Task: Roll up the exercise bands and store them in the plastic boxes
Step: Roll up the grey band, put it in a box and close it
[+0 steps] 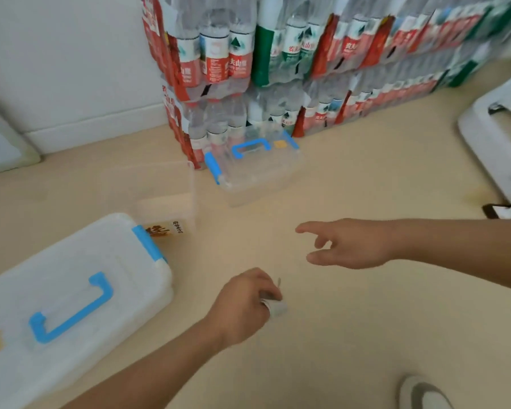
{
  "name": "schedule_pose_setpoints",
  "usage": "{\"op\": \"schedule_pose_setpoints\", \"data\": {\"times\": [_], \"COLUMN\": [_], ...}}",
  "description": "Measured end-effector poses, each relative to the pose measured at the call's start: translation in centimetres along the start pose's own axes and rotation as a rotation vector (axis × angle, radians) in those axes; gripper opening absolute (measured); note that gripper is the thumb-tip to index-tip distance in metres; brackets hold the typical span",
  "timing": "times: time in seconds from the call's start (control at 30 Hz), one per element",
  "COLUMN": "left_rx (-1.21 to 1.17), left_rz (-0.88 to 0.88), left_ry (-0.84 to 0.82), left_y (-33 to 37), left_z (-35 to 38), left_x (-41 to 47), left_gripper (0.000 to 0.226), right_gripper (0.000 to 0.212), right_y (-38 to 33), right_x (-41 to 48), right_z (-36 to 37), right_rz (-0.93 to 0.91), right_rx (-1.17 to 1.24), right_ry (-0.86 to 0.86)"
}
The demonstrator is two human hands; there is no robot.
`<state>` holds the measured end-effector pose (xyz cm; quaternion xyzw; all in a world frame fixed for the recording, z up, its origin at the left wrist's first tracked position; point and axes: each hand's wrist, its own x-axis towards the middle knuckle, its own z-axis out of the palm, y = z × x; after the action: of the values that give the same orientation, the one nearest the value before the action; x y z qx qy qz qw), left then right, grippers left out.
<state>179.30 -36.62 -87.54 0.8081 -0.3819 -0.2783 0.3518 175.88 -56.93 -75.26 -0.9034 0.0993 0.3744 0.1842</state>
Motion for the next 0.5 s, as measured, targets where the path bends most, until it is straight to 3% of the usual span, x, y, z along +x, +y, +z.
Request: {"op": "schedule_pose_setpoints", "data": {"times": [0.1,0.17,0.23,0.33,0.4,0.5], "left_rx": [-0.212,-0.306,-0.391,-0.517,-0.588,-0.591], "left_rz": [0.031,0.054,0.055,0.007,-0.044,-0.101], "left_ry": [0.172,0.277,0.332,0.387,0.405,0.419], "left_y": [5.7,8.7,10.7,13.2,14.9,16.9], "left_z": [-2.7,-3.9,-4.7,-5.2,-5.6,-6.9], "left_x": [2.3,3.5,4.1,3.9,3.3,2.4], "left_gripper": [0.025,0.028,0.029,0.021,0.017,0.035], "right_gripper": [0.058,0.046,0.035,0.021,0.014,0.016], "right_y": [1.7,3.1,4.4,5.5,5.7,5.4], "right_x": [-1.0,-1.3,-1.3,-1.9,-2.4,-2.9], "right_z": [-0.5,-1.1,-2.6,-6.1,-8.3,-10.8], "right_rz": [0.036,-0.052,-0.183,-0.355,-0.465,-0.629], "right_rx": [0.488,0.718,0.853,0.907,0.788,0.662], "right_ry": [-0.082,-0.101,-0.013,0.074,0.103,0.219]}}
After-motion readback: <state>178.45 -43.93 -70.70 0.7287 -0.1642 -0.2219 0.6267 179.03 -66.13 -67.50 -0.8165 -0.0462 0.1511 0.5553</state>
